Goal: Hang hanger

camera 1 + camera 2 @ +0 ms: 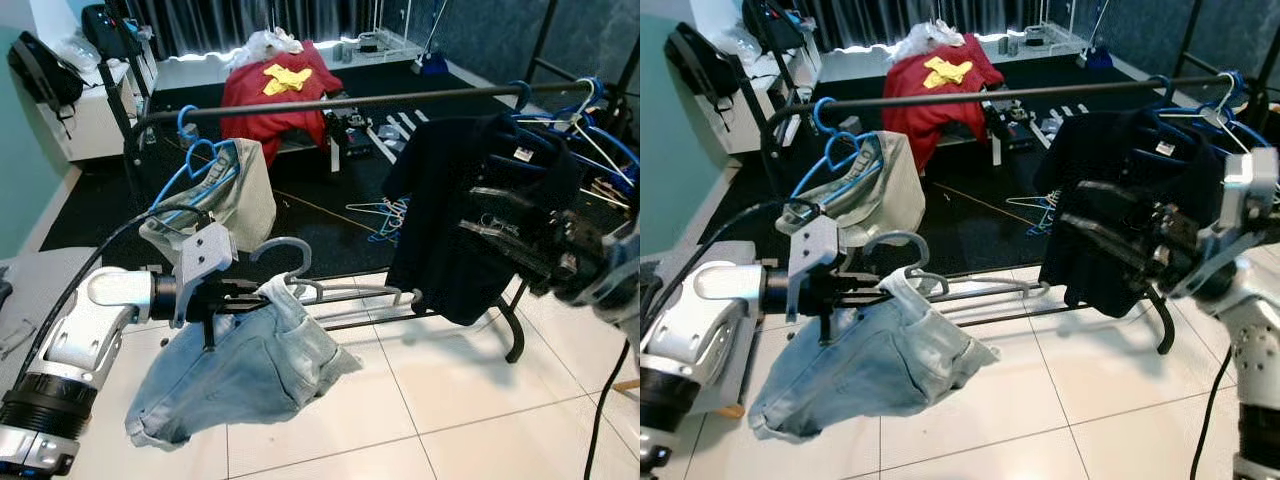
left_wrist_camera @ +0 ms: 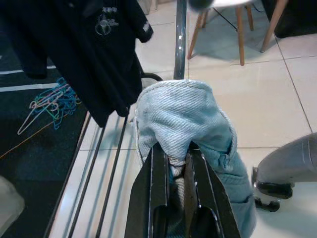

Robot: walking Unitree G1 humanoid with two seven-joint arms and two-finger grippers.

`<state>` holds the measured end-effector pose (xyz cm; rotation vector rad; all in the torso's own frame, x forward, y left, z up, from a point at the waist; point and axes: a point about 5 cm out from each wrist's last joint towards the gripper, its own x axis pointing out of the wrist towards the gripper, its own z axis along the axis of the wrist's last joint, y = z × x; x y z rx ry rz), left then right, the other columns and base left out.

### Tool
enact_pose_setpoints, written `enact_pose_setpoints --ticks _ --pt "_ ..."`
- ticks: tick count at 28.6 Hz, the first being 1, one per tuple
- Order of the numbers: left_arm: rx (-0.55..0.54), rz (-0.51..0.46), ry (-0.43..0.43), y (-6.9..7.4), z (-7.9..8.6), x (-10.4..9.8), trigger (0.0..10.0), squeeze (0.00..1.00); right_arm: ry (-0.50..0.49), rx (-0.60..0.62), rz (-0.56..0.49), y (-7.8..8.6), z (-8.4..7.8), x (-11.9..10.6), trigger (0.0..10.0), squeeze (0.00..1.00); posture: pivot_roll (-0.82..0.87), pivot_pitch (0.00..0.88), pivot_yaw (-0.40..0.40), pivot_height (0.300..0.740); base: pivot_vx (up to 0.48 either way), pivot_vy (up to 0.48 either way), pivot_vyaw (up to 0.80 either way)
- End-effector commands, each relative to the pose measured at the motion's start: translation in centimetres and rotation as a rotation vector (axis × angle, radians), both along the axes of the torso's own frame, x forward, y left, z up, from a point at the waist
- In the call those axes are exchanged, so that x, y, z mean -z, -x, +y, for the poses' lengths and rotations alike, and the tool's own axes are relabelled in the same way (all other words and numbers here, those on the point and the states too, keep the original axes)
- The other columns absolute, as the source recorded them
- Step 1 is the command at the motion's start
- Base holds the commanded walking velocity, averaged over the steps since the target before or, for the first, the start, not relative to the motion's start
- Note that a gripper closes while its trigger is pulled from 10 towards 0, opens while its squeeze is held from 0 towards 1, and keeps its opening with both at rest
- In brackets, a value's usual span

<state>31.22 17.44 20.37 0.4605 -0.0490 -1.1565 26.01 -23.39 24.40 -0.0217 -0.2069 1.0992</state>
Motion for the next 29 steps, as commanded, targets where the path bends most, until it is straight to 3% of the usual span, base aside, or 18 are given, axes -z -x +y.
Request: enact_pose_setpoints --ticks 1,3,5,8,10,12,15,17,18,20,21,22,26,27,28,29 --pt "0.013 -0.036 0.092 -0.2 0.0 -1.8 0.0 0.00 0.103 -0.054 0.098 0.4 2.0 3.5 10.0 0.00 -0.05 0.048 0.059 0.740 0.000 0.000 0.00" --pt "0.013 -0.036 0.092 -0.2 0.0 -1.8 0.0 0.00 0.103 -0.054 0.098 0.4 2.0 3.5 10.0 0.00 -0.05 0.048 0.059 0.740 0.000 0.000 0.00" --pt "0.029 -0.037 0.176 -0.3 0.2 -3.0 0.0 0.00 0.171 -0.046 0.151 1.2 3.7 7.7 10.0 0.00 -0.05 0.047 0.065 0.740 0.000 0.000 0.00" --pt "0.029 -0.037 0.176 -0.3 0.2 -3.0 0.0 0.00 0.171 -0.046 0.151 1.2 3.7 7.7 10.0 0.00 -0.05 0.047 0.065 0.740 0.000 0.000 0.00" --pt "0.022 -0.036 0.166 -0.3 0.8 -3.1 0.0 0.00 0.208 0.061 0.081 0.8 3.6 8.5 10.0 0.00 -0.05 0.050 0.073 0.740 0.000 0.000 0.00" --pt "0.022 -0.036 0.166 -0.3 0.8 -3.1 0.0 0.00 0.208 0.061 0.081 0.8 3.6 8.5 10.0 0.00 -0.05 0.050 0.073 0.740 0.000 0.000 0.00" --pt "0.049 -0.027 0.062 -0.1 0.9 -2.4 0.0 0.00 0.165 0.138 -0.022 -0.1 3.0 6.7 10.0 0.00 -0.05 0.049 0.073 0.740 0.000 0.000 0.00" --pt "0.049 -0.027 0.062 -0.1 0.9 -2.4 0.0 0.00 0.165 0.138 -0.022 -0.1 3.0 6.7 10.0 0.00 -0.05 0.049 0.073 0.740 0.000 0.000 0.00" --pt "0.058 -0.028 -0.010 0.0 0.9 -1.8 0.0 0.00 0.080 0.130 -0.063 -0.3 3.3 4.8 10.0 0.00 -0.05 0.047 0.072 0.740 0.000 0.000 0.00" --pt "0.058 -0.028 -0.010 0.0 0.9 -1.8 0.0 0.00 0.080 0.130 -0.063 -0.3 3.3 4.8 10.0 0.00 -0.05 0.047 0.072 0.740 0.000 0.000 0.00" --pt "0.051 -0.029 -0.058 -0.2 0.9 -1.3 0.0 0.00 -0.006 0.005 -0.049 0.2 4.4 2.4 10.0 0.00 -0.06 0.041 0.073 0.740 0.000 0.000 0.00" --pt "0.048 -0.030 -0.081 -0.4 0.7 -1.0 0.0 0.00 -0.026 -0.108 -0.032 0.7 5.3 1.0 10.0 0.00 -0.06 0.039 0.073 0.740 0.000 0.000 0.00" --pt "0.055 -0.028 -0.094 -0.4 0.5 -0.8 0.0 0.00 -0.013 -0.163 -0.030 0.8 5.8 0.2 10.0 0.00 -0.06 0.038 0.075 0.740 0.000 0.000 0.00" --pt "0.063 -0.025 -0.095 -0.4 0.3 -0.8 0.0 0.00 0.008 -0.177 -0.034 0.5 5.9 0.0 10.0 0.83 -0.06 0.035 0.074 0.740 0.000 0.000 0.00" --pt "0.063 -0.025 -0.095 -0.4 0.3 -0.8 0.0 0.00 0.008 -0.177 -0.034 0.5 5.9 0.0 10.0 0.83 -0.06 0.035 0.074 0.740 0.000 0.000 0.00" --pt "0.072 -0.021 -0.101 -0.4 0.1 -0.8 0.0 0.00 0.031 -0.179 -0.036 0.0 5.9 -0.1 10.0 1.00 -0.06 0.031 0.069 0.740 0.000 0.000 0.00"
